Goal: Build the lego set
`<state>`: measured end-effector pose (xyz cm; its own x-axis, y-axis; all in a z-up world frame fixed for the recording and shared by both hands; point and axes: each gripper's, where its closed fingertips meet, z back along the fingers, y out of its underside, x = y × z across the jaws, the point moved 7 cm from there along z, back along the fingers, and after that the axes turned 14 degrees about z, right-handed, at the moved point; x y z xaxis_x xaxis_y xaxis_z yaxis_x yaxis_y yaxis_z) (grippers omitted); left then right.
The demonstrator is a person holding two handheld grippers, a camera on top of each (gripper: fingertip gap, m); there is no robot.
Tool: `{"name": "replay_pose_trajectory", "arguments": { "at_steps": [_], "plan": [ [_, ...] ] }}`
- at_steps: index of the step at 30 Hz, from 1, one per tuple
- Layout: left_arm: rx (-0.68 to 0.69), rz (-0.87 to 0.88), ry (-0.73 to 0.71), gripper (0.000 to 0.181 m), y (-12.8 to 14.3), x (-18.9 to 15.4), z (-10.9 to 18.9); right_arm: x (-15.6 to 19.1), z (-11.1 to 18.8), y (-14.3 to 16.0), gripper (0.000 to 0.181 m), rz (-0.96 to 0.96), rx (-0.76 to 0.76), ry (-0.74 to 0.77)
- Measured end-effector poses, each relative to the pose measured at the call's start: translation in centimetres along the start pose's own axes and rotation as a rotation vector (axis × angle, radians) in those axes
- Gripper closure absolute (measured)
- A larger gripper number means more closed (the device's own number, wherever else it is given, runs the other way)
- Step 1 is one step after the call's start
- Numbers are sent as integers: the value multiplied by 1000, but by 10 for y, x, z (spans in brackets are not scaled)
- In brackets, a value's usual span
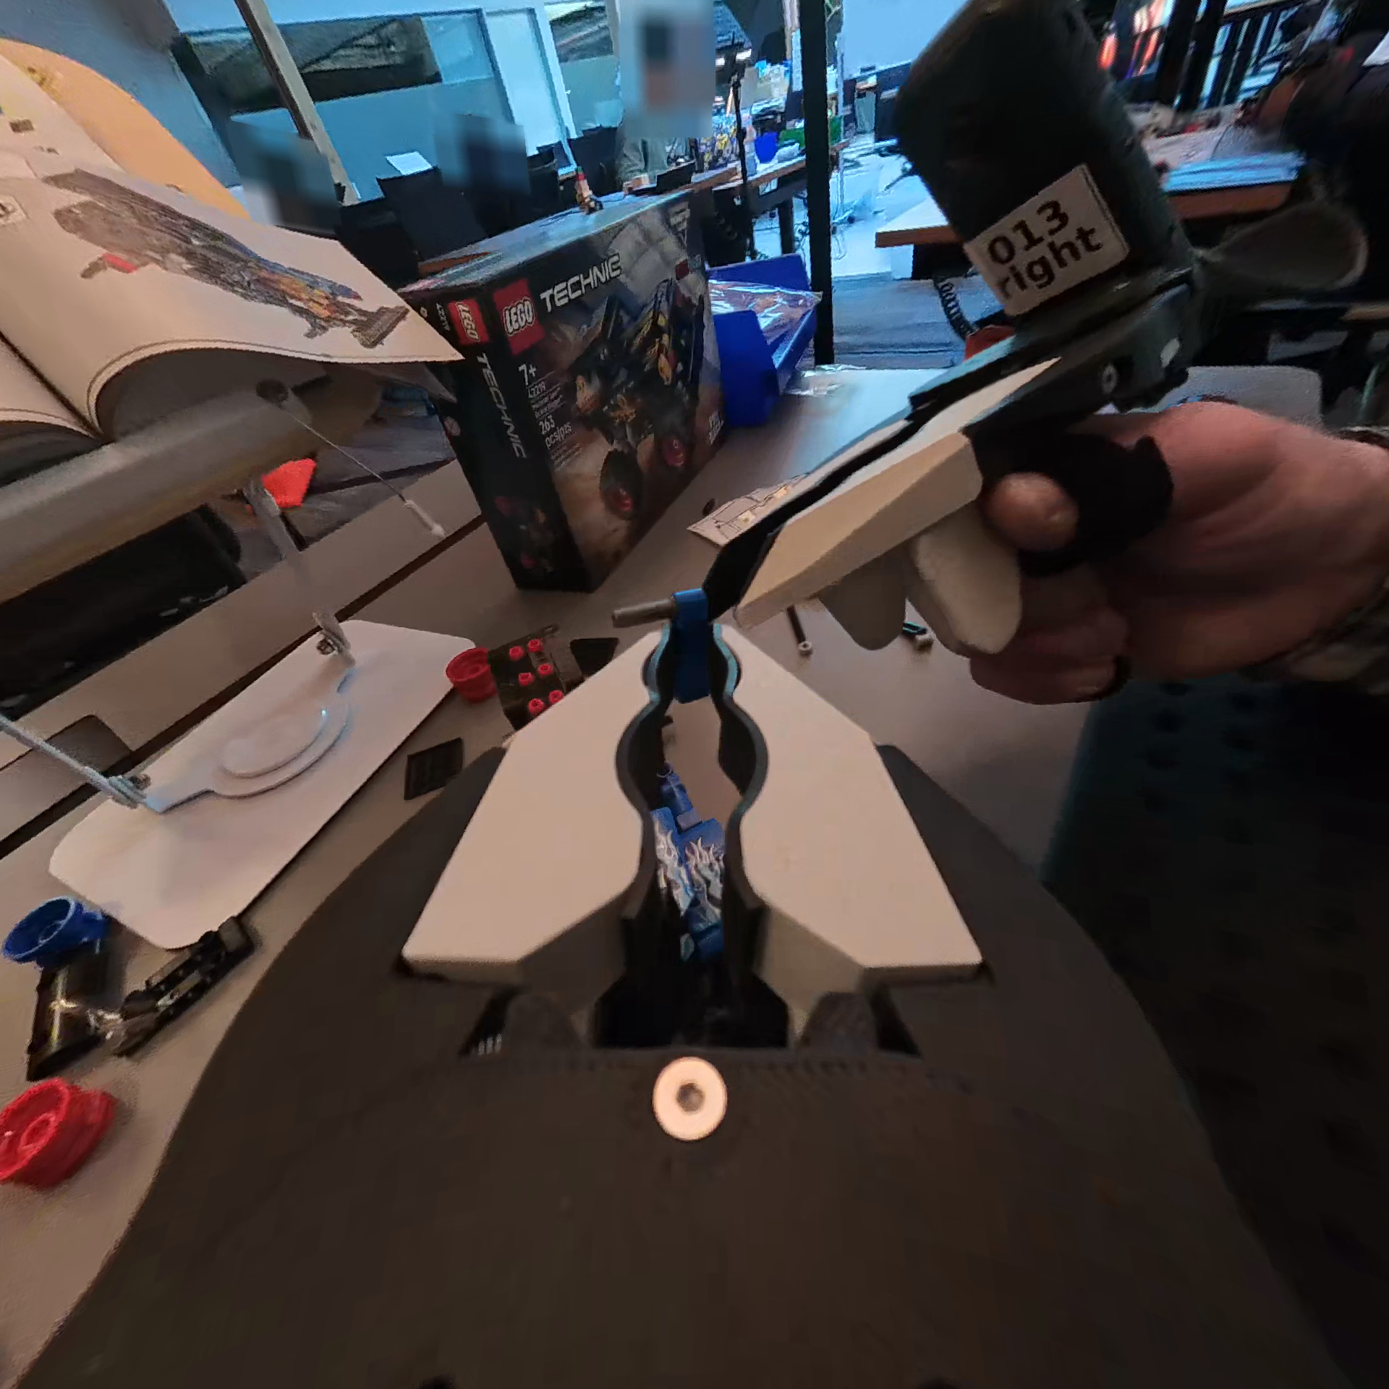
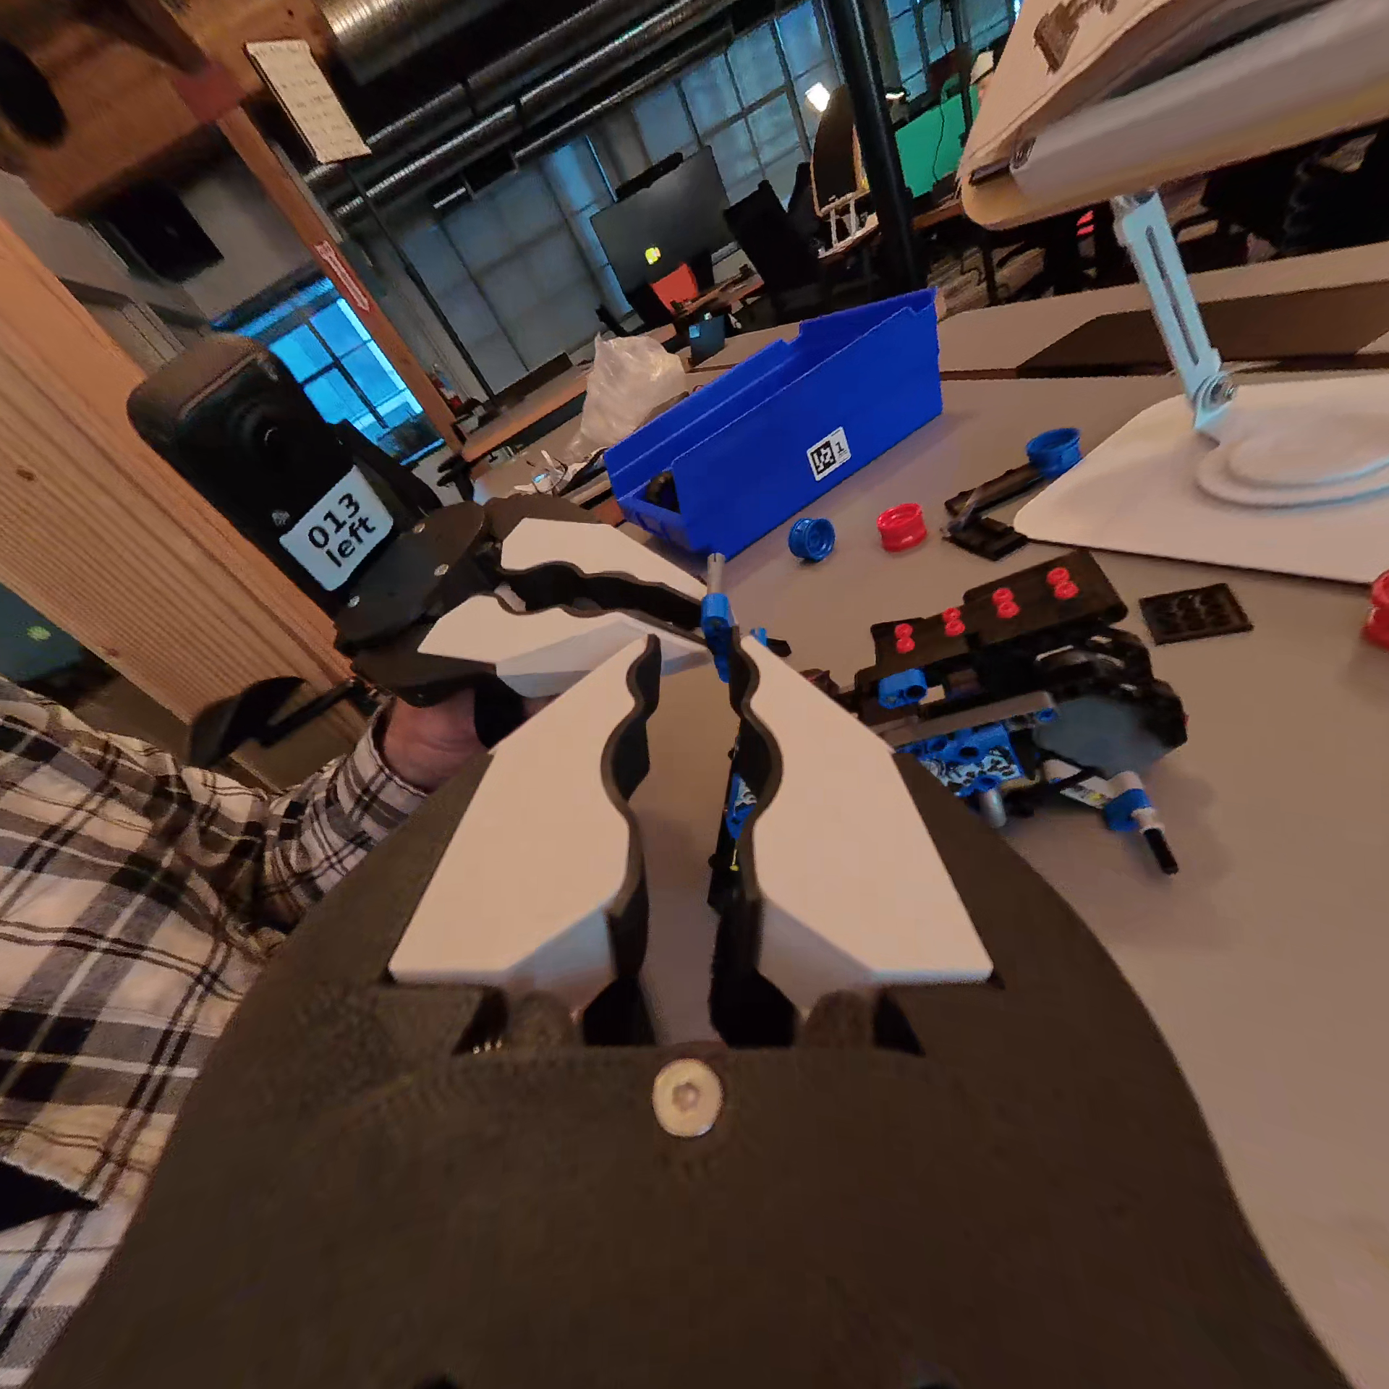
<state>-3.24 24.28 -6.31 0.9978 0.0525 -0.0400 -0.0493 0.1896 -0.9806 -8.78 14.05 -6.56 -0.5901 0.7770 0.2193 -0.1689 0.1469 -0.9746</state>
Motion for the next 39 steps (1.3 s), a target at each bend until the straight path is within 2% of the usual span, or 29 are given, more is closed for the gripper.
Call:
{"name": "replay_pose_trajectory", "arguments": {
  "at_steps": [3, 6, 8, 11, 14, 16, 19, 21, 23, 29, 34, 39],
  "plan": [
    [24, -54, -30, 174, 4, -4, -1, -3, 1, 4, 168, -28, -9, -1],
    [28, -36, -30, 175, 7, -5, 0, -4, 1, 8, 179, -35, -9, 7],
    [38, -31, -30, 175, 10, -4, -1, -5, 0, 12, 179, -36, 7, 13],
    [44, -25, -27, 175, 11, -3, -2, -10, 0, 14, 169, -34, 22, 58],
    [52, -37, -33, 175, 12, -3, -3, -10, 0, 14, 166, -25, 28, 67],
    [61, -43, -29, 175, 13, -3, -3, -9, -1, 15, 170, -28, 32, 51],
    [88, -72, -34, 175, 16, -6, -6, -7, -2, 15, 166, -66, 12, -13],
    [92, -115, -46, 175, 17, -9, -7, -8, -3, 17, 165, -72, 30, -4],
    [89, -144, -61, 175, 17, -11, -8, -8, -4, 18, 171, -65, 40, 11],
    [97, -127, -44, 174, 17, -10, -8, -9, -3, 18, 174, -63, 50, 23],
    [136, -89, -33, 159, 16, 1, -4, -16, 3, 18, 175, -88, 49, 49],
    [211, -55, -63, 152, 14, 27, 0, -26, 9, 15, 176, -87, 67, 84]
  ]
}}
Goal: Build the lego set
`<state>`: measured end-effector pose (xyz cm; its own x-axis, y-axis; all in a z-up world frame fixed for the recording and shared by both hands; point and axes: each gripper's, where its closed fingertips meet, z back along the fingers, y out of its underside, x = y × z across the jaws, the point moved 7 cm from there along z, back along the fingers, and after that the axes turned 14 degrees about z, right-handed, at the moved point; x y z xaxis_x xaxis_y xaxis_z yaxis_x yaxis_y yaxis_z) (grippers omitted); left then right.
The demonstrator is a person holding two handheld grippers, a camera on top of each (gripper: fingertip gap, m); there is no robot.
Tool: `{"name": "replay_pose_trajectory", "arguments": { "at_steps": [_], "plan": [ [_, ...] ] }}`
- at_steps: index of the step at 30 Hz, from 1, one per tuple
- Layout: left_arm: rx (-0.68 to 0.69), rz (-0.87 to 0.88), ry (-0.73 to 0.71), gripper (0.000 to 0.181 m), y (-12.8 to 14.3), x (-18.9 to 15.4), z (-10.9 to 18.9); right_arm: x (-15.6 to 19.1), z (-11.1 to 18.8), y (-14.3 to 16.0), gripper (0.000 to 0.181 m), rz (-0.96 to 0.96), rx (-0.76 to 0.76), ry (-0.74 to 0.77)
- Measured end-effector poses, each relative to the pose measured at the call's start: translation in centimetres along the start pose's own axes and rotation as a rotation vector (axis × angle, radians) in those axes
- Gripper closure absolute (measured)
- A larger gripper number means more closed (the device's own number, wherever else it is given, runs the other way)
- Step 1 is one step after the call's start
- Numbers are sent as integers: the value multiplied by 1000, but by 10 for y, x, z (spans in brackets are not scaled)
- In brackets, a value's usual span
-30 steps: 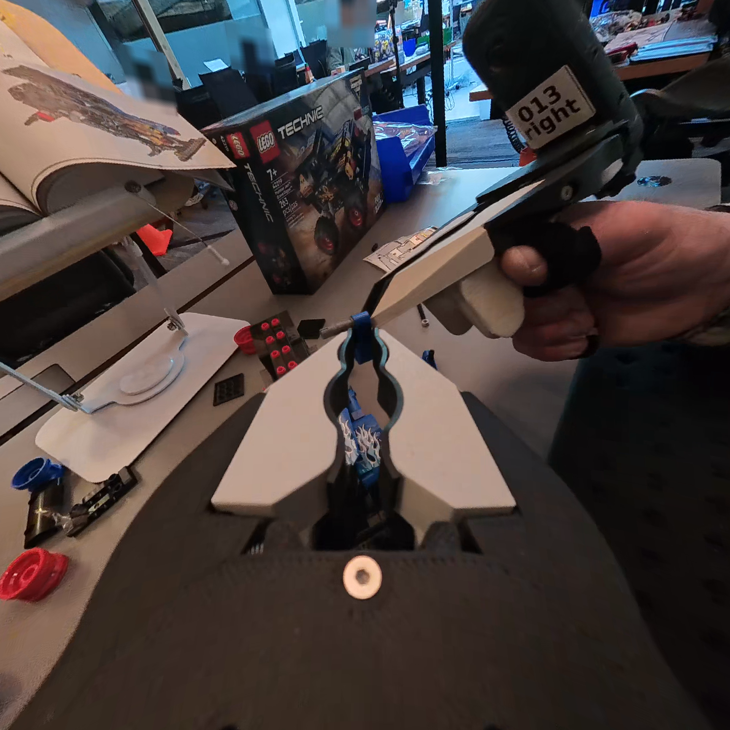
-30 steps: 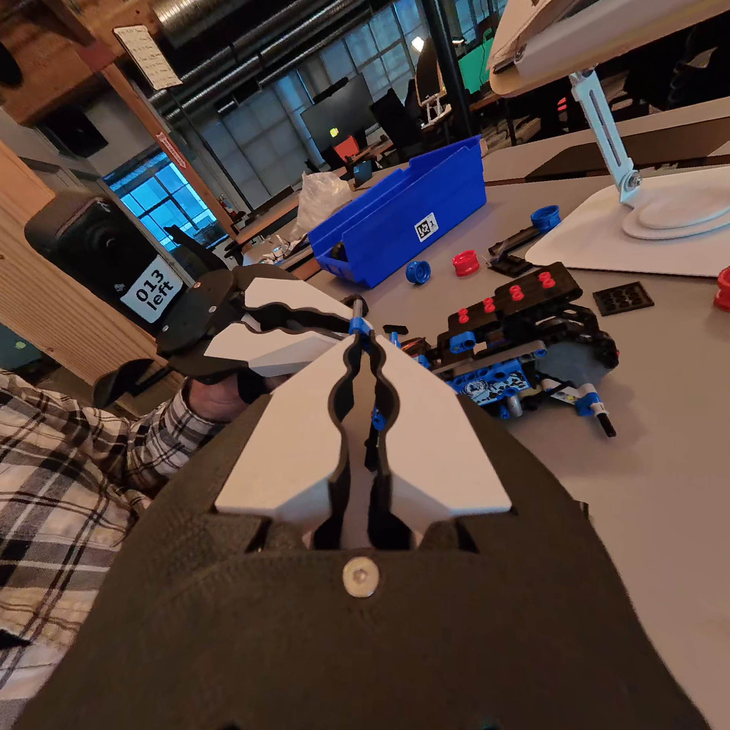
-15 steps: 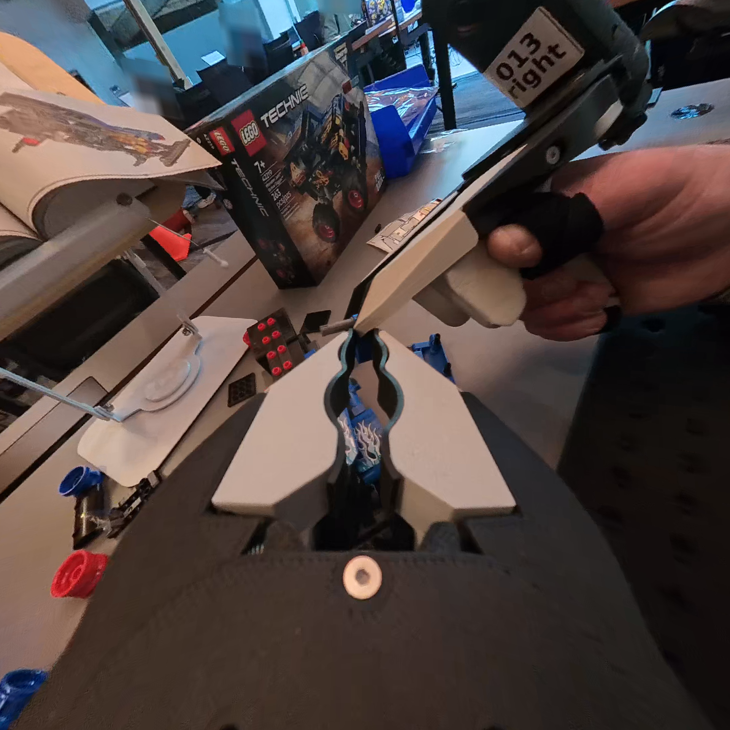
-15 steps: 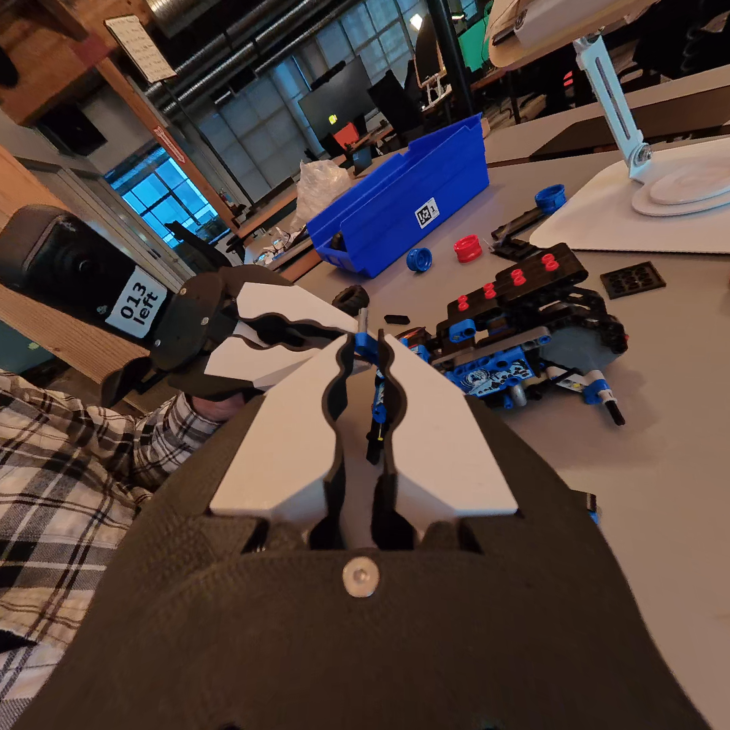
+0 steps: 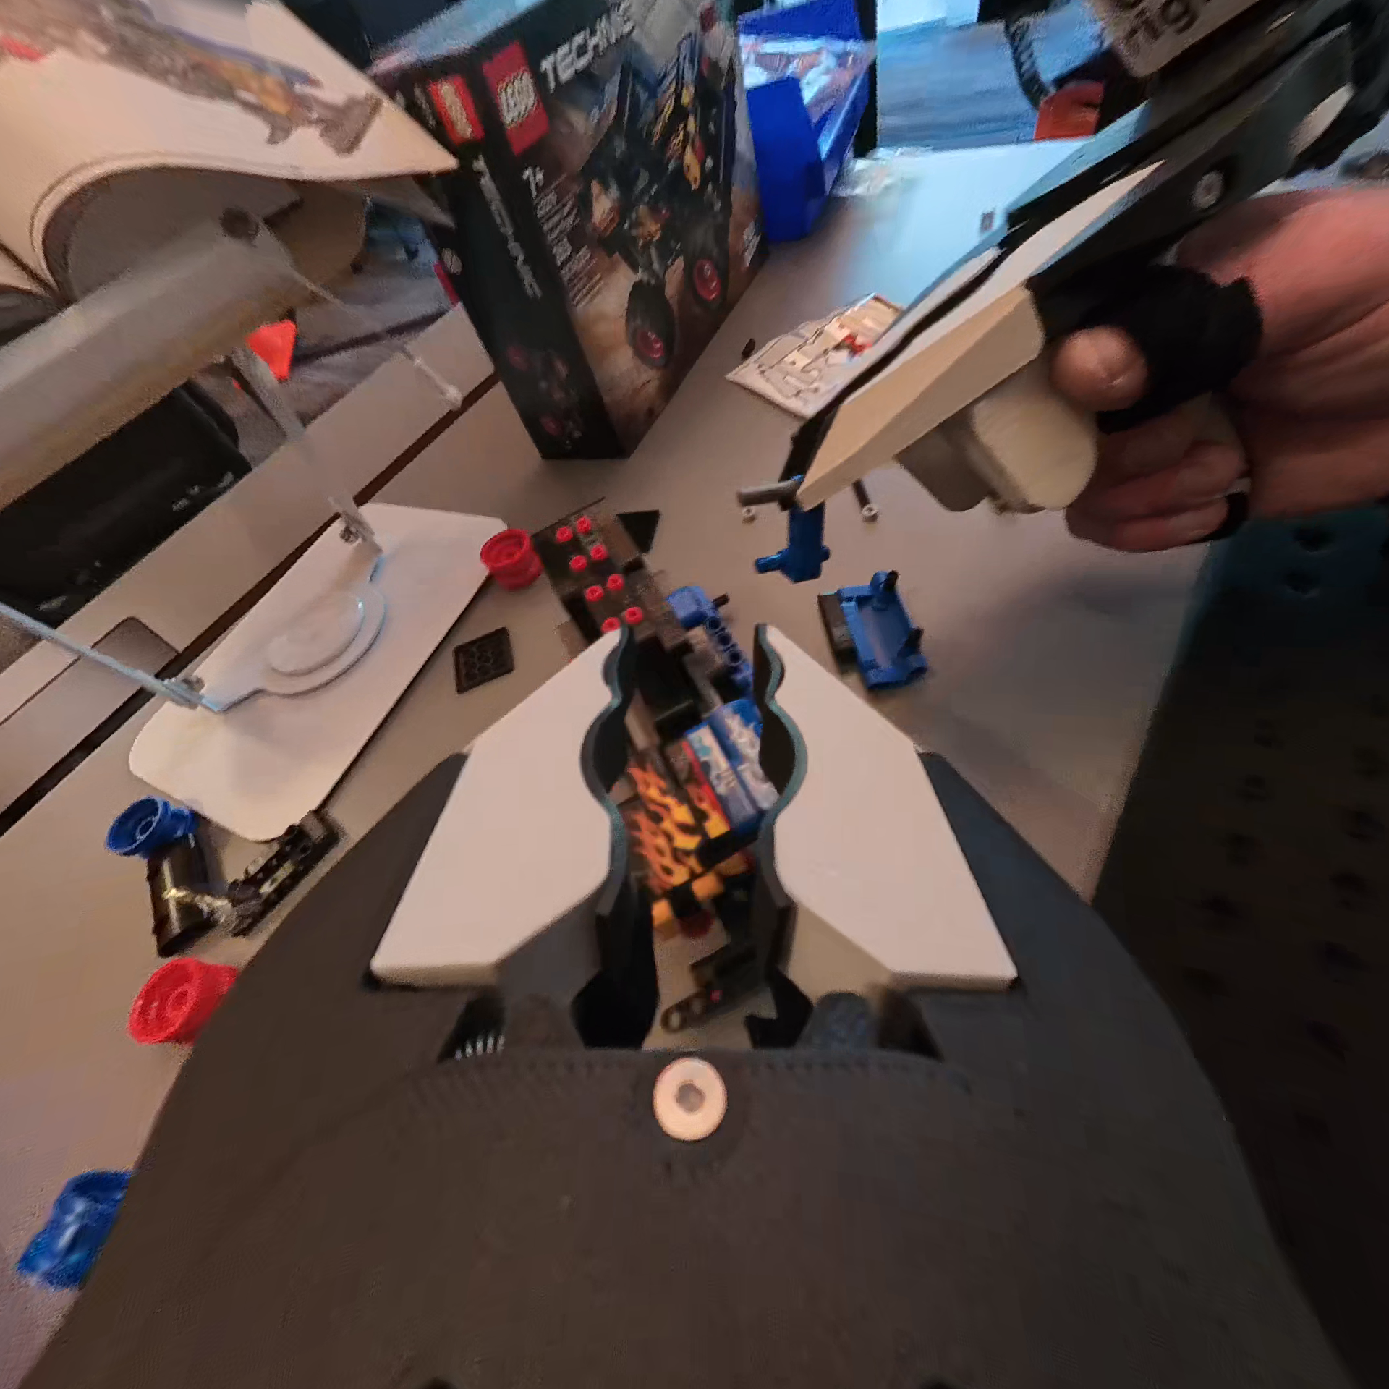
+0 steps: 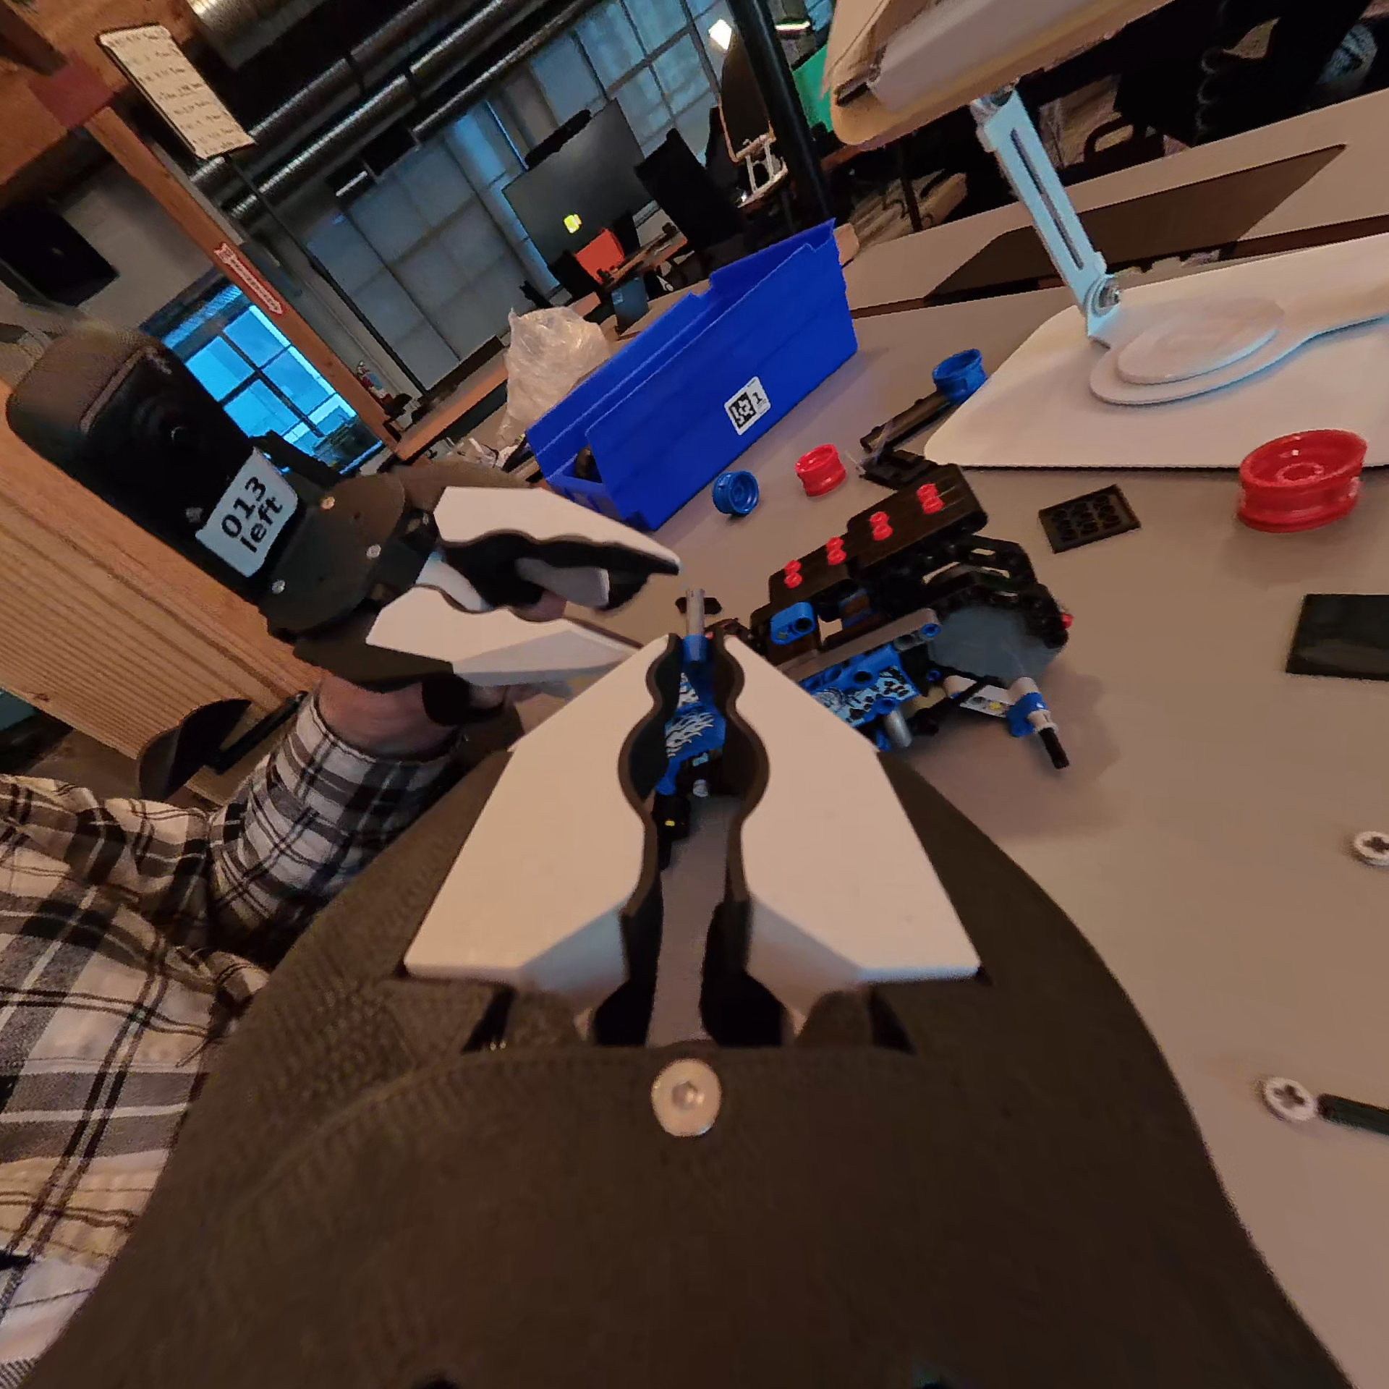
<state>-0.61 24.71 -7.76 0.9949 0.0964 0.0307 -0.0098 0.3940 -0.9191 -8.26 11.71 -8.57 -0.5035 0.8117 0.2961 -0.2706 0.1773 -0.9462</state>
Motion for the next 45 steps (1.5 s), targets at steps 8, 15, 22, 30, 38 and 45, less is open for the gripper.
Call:
{"name": "replay_pose_trajectory", "arguments": {
  "at_steps": [8, 15, 22, 30, 38, 45],
  "plan": [
    [225, -23, 107, 144, -8, 31, -14, -4, -15, 5, 176, -2, 84, -9],
    [278, -104, 190, 134, -5, 41, -30, -6, -23, 3, 176, -2, 89, -27],
    [165, -56, 240, 138, 3, 44, -28, -8, -26, 8, 176, -12, 92, -48],
    [165, -44, 260, 142, 11, 44, -33, -10, -24, 10, 176, -19, 87, -40],
    [150, -49, 276, 145, 12, 44, -33, -11, -25, 11, 176, -26, 93, -38],
    [139, -56, 283, 151, 12, 43, -33, -13, -22, 12, 176, -32, 114, -18]
  ]
}}
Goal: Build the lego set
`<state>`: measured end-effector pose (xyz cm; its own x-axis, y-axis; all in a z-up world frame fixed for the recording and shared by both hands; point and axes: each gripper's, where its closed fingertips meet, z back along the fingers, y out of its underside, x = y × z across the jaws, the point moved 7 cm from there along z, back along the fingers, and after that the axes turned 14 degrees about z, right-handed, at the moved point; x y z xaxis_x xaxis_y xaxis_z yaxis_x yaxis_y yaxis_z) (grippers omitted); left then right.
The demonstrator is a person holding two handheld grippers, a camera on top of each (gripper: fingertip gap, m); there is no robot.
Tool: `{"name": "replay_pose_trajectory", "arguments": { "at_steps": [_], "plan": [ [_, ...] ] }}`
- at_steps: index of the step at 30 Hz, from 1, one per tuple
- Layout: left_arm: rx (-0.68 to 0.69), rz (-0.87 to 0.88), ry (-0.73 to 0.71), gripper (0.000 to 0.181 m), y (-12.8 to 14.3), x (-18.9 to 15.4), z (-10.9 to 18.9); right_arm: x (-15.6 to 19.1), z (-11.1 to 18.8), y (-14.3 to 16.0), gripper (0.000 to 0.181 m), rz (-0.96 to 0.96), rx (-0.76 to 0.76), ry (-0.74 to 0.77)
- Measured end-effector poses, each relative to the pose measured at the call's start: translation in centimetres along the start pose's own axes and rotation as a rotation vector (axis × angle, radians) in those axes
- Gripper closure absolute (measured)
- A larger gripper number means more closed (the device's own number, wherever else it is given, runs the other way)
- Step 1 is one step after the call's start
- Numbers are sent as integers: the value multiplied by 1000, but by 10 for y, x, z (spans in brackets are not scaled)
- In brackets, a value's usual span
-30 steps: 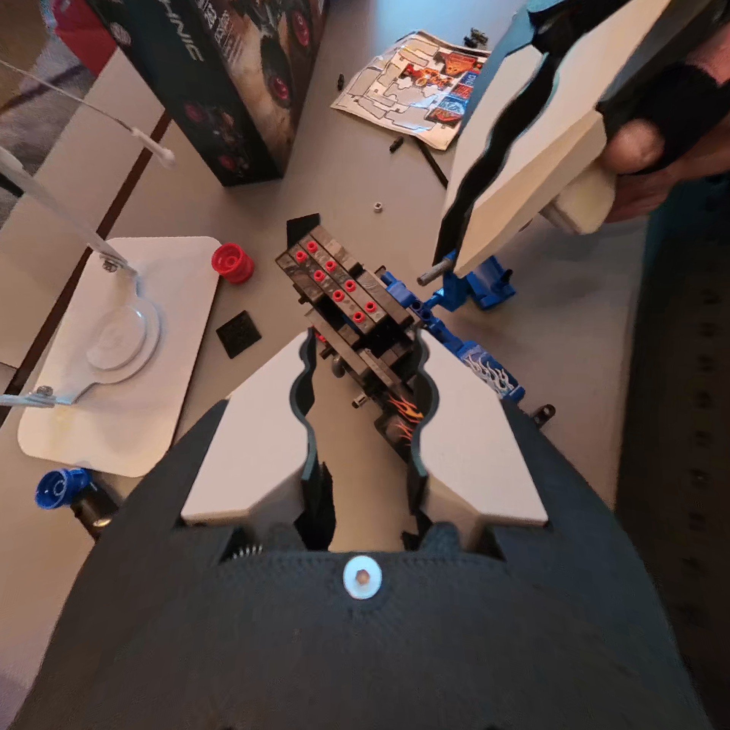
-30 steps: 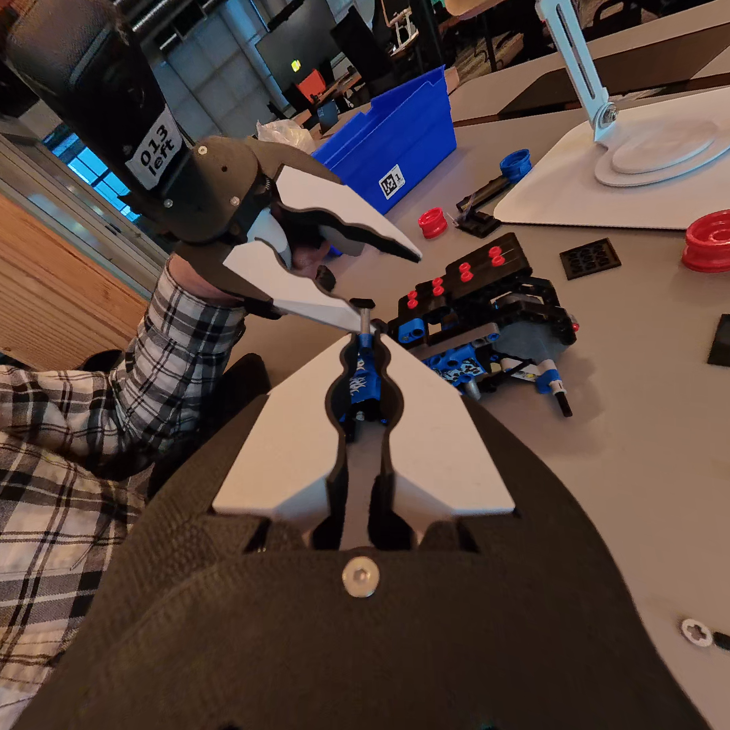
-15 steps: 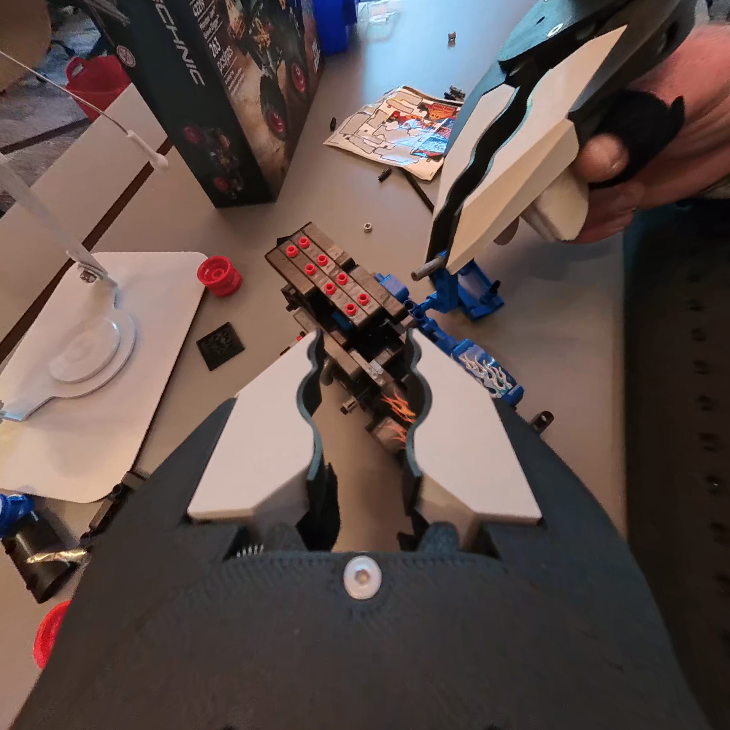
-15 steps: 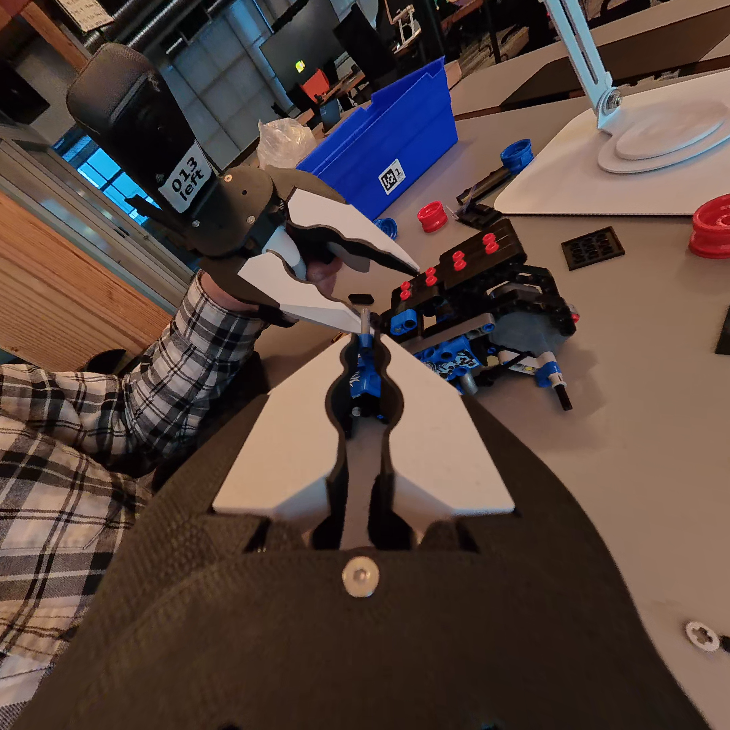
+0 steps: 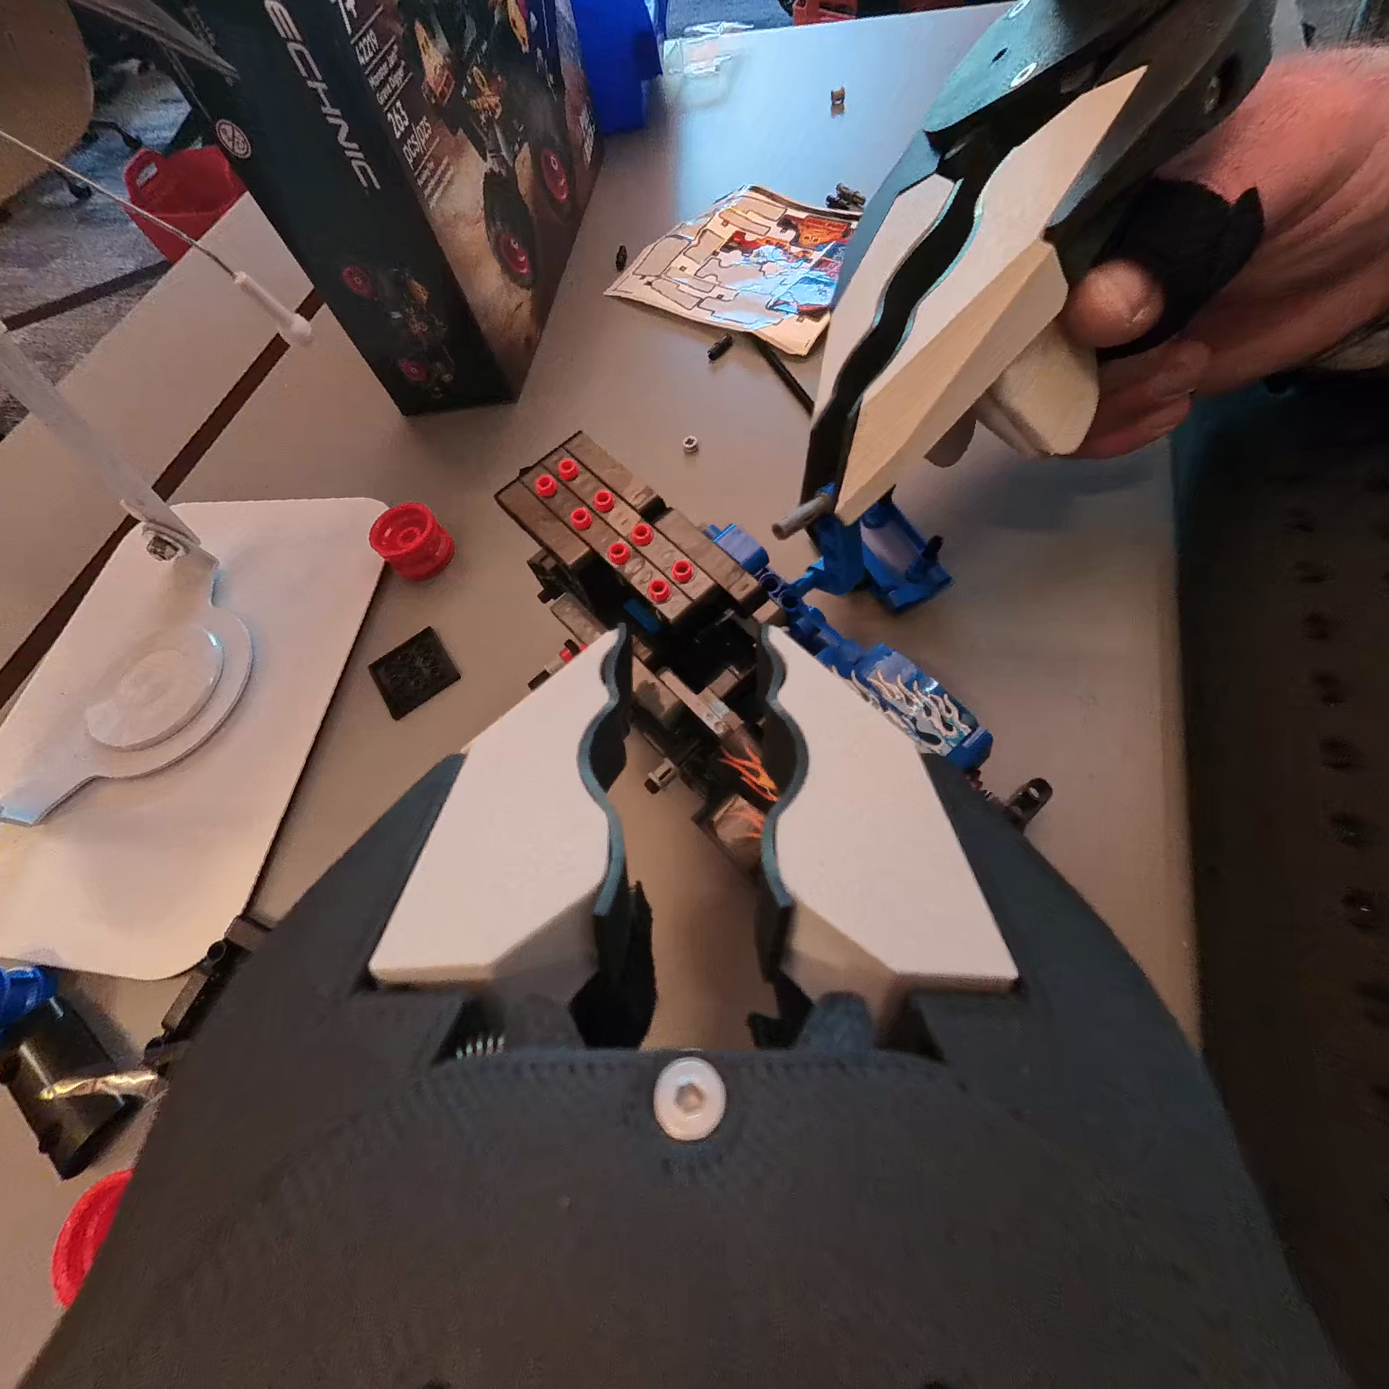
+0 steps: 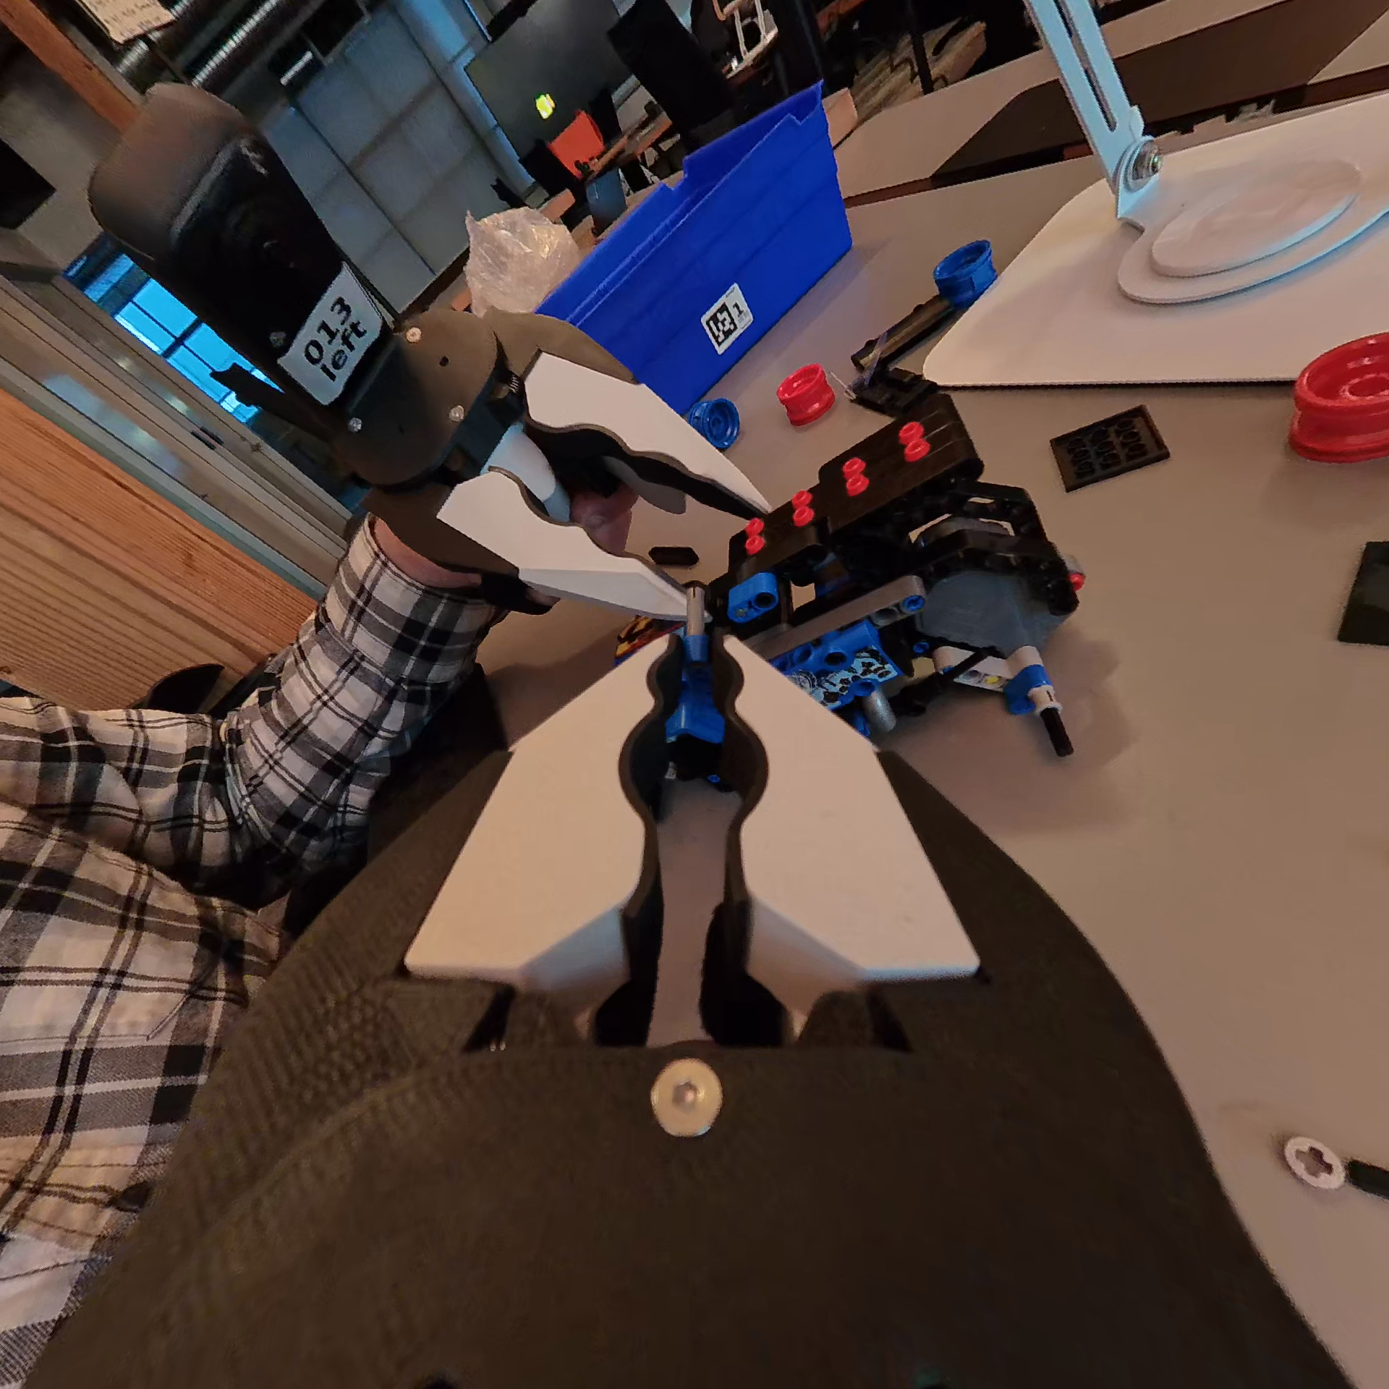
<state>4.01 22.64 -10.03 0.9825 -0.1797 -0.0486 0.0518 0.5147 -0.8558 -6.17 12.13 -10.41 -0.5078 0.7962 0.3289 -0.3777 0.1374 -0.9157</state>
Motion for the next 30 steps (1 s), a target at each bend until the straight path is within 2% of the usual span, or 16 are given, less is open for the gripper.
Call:
{"name": "replay_pose_trajectory", "arguments": {
  "at_steps": [12, 22, 30],
  "plan": [
    [-21, -5, 23, 159, 1, -2, -4, -3, -5, 2, 176, -69, 50, 4],
    [-34, 2, 30, 157, 1, -2, -7, -4, -9, -1, 176, -140, 132, -53],
    [-44, 1, 32, 157, 1, -1, -7, -8, -11, 1, 176, -243, 132, -76]
  ]
}}
